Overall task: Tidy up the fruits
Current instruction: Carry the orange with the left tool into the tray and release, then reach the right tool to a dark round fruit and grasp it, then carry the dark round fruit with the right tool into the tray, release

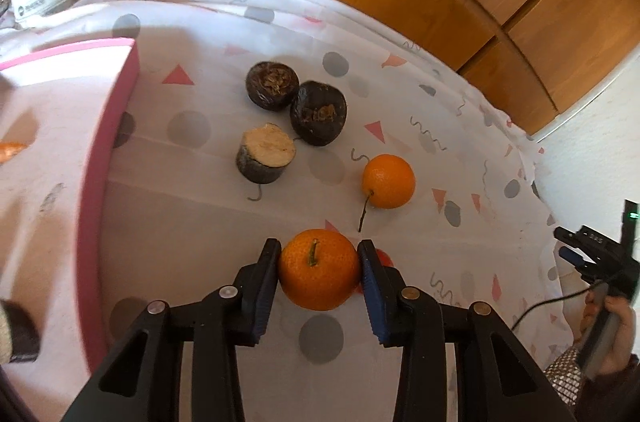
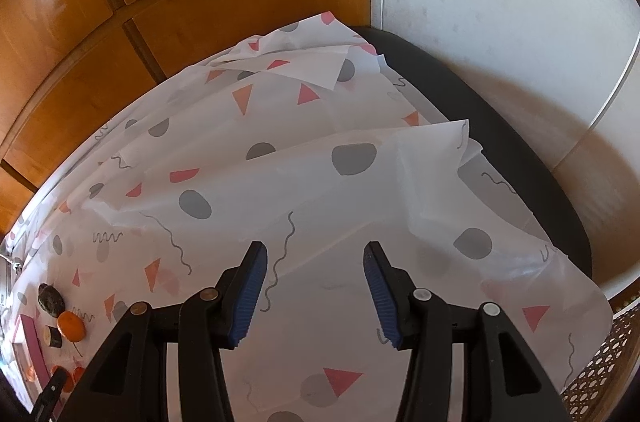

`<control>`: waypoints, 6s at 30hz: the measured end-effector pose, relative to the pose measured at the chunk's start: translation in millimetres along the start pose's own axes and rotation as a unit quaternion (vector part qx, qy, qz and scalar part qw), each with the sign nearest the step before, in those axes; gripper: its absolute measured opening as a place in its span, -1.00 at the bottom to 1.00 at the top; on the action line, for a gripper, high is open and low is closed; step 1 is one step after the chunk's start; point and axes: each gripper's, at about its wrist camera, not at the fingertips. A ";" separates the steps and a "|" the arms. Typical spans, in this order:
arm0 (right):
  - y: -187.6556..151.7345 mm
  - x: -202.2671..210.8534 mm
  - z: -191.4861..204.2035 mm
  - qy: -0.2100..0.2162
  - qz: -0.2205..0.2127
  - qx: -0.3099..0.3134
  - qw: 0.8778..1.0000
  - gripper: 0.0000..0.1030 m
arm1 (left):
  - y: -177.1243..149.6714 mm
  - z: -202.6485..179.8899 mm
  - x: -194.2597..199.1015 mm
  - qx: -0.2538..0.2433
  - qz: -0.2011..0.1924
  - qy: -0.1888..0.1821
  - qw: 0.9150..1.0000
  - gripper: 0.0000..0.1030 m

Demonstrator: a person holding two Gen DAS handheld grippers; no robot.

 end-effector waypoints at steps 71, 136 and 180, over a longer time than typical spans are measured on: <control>-74.7 13.3 102.6 0.138 0.034 0.234 0.962 -0.01 | -113.6 165.5 177.2 0.119 -0.142 0.261 0.947 0.57; -183.4 -41.5 352.5 0.144 0.066 0.435 0.886 -0.12 | -124.6 175.5 180.2 0.157 -0.135 0.232 0.950 0.73; -314.9 95.0 367.0 0.330 0.094 0.468 0.815 -0.11 | -135.9 190.1 217.3 0.207 -0.178 0.236 0.933 0.73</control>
Point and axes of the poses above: each gripper's, at about its wrist camera, not at the fingertips, and x roughly against the way its jaws point, z to its left, y to its top, and after that the axes turned 8 degrees about -x, right-handed
